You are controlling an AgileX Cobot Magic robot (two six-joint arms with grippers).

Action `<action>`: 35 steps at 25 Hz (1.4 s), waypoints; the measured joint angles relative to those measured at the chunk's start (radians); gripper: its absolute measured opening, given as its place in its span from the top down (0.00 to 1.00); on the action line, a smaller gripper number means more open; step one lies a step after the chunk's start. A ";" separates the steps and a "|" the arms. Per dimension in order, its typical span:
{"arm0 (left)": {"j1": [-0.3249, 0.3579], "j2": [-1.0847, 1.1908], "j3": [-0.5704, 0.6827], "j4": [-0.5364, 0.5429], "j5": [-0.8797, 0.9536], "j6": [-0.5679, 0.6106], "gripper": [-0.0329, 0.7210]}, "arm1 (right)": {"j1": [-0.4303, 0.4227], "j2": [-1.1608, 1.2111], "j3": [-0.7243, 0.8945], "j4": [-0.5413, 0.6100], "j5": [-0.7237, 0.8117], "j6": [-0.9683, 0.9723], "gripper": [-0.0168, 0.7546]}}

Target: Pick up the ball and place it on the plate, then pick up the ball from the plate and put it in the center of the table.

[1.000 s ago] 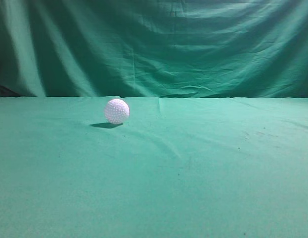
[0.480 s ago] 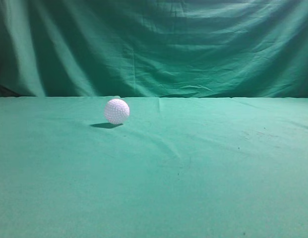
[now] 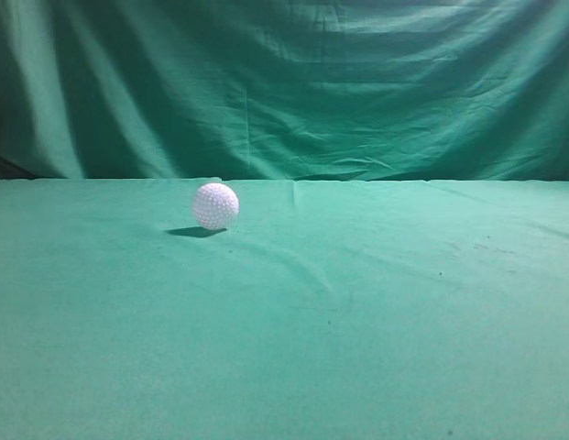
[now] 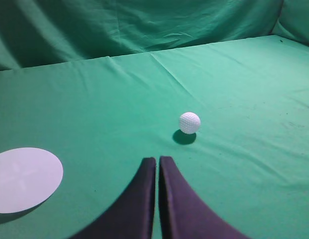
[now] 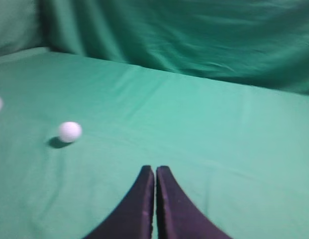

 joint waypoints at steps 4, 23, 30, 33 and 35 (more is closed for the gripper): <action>0.000 0.000 0.000 0.000 0.000 -0.002 0.96 | -0.177 -0.082 0.079 0.060 -0.017 0.004 0.98; 0.000 0.000 0.000 0.000 0.000 -0.002 0.96 | -0.335 -0.173 0.250 0.084 0.004 -0.036 0.98; 0.000 0.000 0.000 0.000 0.000 -0.002 0.96 | -0.335 -0.173 0.250 0.084 0.005 -0.044 0.98; 0.000 0.000 0.000 0.000 0.000 -0.002 0.96 | -0.335 -0.173 0.250 0.084 0.005 -0.044 0.98; 0.000 0.000 0.000 0.000 0.000 -0.002 0.96 | -0.335 -0.173 0.250 0.084 0.005 -0.044 0.98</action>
